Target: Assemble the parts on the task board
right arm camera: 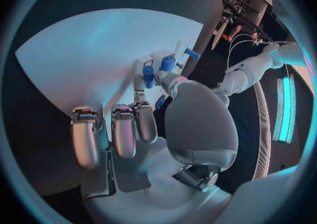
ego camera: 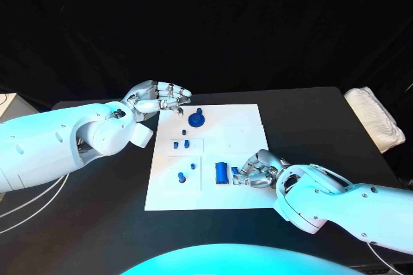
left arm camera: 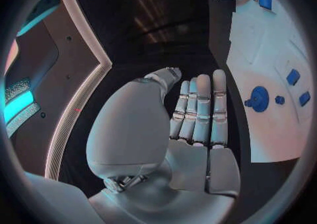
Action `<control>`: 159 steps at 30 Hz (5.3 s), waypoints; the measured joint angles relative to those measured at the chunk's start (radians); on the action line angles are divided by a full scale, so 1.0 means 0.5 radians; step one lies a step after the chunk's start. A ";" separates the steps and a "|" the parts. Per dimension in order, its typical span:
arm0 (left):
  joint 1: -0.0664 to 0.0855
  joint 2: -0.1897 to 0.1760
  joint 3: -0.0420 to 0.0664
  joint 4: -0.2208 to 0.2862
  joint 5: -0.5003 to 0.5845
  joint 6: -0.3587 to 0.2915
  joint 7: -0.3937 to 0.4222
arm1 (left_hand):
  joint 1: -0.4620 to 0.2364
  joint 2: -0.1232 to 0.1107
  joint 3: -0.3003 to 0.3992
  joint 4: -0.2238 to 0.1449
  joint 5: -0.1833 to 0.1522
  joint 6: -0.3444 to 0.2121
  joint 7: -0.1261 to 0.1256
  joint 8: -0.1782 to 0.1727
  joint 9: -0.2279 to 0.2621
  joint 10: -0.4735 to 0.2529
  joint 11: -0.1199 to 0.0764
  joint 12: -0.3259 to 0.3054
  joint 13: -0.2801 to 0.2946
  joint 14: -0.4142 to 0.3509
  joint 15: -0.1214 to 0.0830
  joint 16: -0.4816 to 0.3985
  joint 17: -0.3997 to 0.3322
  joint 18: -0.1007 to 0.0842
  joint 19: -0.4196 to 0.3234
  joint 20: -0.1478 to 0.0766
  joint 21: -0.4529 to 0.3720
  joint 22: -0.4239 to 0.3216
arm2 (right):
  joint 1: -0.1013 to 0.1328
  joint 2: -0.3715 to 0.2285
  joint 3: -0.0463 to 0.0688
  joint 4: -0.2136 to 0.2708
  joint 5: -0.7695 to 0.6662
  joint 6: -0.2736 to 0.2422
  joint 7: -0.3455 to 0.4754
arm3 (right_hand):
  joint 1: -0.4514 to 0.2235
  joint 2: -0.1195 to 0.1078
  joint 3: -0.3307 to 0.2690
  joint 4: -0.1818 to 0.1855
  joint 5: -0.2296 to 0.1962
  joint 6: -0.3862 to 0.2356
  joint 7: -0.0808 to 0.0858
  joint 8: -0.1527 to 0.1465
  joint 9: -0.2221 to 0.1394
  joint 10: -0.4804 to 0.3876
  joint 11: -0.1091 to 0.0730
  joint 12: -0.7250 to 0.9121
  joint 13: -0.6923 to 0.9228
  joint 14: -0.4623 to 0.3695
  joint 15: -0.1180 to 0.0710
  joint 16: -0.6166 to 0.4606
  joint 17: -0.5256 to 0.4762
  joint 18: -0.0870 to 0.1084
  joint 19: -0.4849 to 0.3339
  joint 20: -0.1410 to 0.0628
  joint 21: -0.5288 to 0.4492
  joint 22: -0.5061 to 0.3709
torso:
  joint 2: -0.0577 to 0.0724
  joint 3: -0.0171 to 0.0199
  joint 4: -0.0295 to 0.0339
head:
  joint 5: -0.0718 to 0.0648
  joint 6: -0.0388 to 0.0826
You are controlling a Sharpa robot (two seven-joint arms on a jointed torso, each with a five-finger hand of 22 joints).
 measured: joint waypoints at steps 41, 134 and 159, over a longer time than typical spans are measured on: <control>0.000 -0.003 0.000 -0.001 0.001 0.000 -0.003 | 0.000 0.016 0.006 0.006 0.000 0.000 0.000 0.000 0.000 0.000 0.000 0.006 0.000 0.000 0.000 0.000 -0.002 0.000 0.000 0.000 0.000 0.000 | 0.000 0.005 0.000 -0.016 0.002 0.009 0.014 | -0.143 0.011 -0.142 0.024 -0.252 0.000 0.000 0.000 0.010 0.000 0.000 0.000 0.000 0.000 0.000 0.000 0.000 0.000 0.000 0.000 0.000 -0.001 | 0.000 0.0004 0.000 | 0.007 -0.005; -0.115 0.301 -0.006 -0.532 0.303 -0.124 0.261 | 0.006 0.201 -0.548 0.214 -0.418 -0.076 -0.061 -0.122 -0.117 0.179 0.021 -0.561 -0.249 0.068 0.027 -0.003 -0.065 0.000 -0.061 0.192 -1.198 -0.854 | 0.256 0.192 0.111 -1.117 1.705 0.027 1.686 | 0.536 0.104 -0.031 -0.041 -0.435 -0.347 0.212 -0.226 -0.117 -0.867 0.225 -2.340 -1.552 -0.925 0.260 -1.976 -1.258 0.314 -0.849 0.275 -2.949 -0.929 | -0.141 -0.0512 -0.027 | 0.008 0.231; -0.265 0.372 0.052 -0.338 0.390 -0.535 0.343 | -2.256 0.431 -0.855 -0.326 -0.680 -1.598 -0.354 -0.578 -0.767 -1.629 -0.247 -1.092 -0.419 -1.697 -0.135 -2.109 -0.953 -0.298 -1.570 -0.305 -1.543 -1.494 | 0.011 0.201 0.323 -0.821 2.036 -0.079 1.989 | -1.837 0.471 -0.914 -0.456 -0.596 -1.978 -0.103 -0.756 -0.832 -2.783 0.022 -2.836 -2.595 -2.828 0.151 -3.099 -2.567 0.030 -2.832 -0.037 -3.122 -2.565 | -0.253 -0.0422 0.109 | -0.084 0.449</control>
